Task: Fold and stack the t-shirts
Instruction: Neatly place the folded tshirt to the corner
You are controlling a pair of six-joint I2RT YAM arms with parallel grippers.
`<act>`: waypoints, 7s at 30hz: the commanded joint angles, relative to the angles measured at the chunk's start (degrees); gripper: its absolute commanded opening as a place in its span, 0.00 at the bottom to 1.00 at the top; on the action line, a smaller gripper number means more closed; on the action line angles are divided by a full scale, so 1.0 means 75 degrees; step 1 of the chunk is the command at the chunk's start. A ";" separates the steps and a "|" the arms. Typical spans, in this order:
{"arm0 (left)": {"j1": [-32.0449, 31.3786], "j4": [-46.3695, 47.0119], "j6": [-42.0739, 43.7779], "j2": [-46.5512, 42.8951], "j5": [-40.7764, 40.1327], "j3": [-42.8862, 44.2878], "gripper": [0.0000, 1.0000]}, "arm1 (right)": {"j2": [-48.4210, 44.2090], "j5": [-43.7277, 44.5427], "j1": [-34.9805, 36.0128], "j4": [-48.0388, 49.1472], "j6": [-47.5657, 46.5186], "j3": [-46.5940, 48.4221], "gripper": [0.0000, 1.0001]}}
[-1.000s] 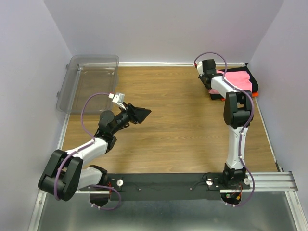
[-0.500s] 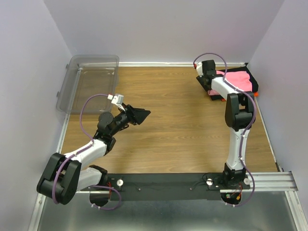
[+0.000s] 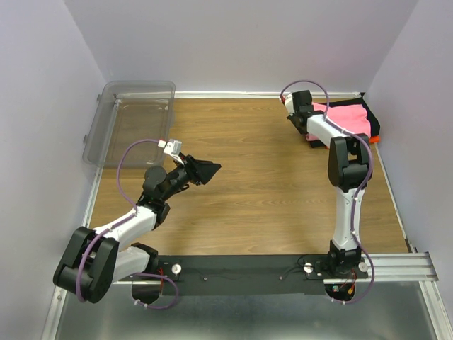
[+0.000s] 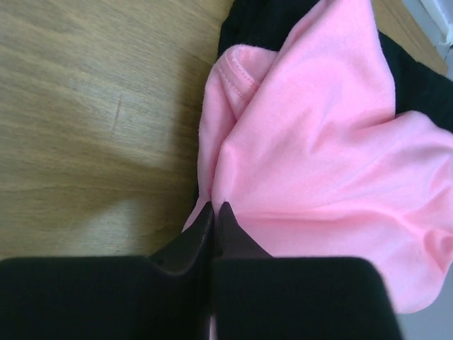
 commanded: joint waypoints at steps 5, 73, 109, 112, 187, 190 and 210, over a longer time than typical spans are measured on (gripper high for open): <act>-0.0017 -0.0095 0.0202 -0.0090 0.0030 -0.0085 0.61 | -0.0157 0.0095 0.0138 0.0058 0.0082 0.0068 0.01; -0.0029 0.1370 -0.0560 0.1609 0.0792 0.0044 0.61 | -0.1399 -0.0233 0.0701 0.1617 -0.2684 -0.2827 0.38; -0.0228 0.1908 -0.0759 0.2769 0.1284 0.0712 0.61 | -0.3379 -0.2023 0.0373 0.1254 -0.1561 -0.3613 0.73; -0.0228 0.1920 -0.0701 0.2746 0.1296 0.0677 0.61 | -0.3708 -0.2330 -0.0059 0.1055 -0.0788 -0.3204 0.73; -0.0134 0.0584 0.0531 0.3424 0.1284 0.1754 0.61 | 0.0933 -0.3468 -0.3682 0.0949 0.4348 0.2261 0.65; -0.0216 0.0619 0.0449 0.3682 0.1331 0.2024 0.61 | 0.0430 -0.3666 -0.3682 0.1253 0.4313 0.1850 0.65; -0.0463 0.0655 0.0296 0.3029 0.1073 0.1568 0.61 | -0.2652 -0.6984 -0.1962 0.2273 0.1105 -0.2638 0.50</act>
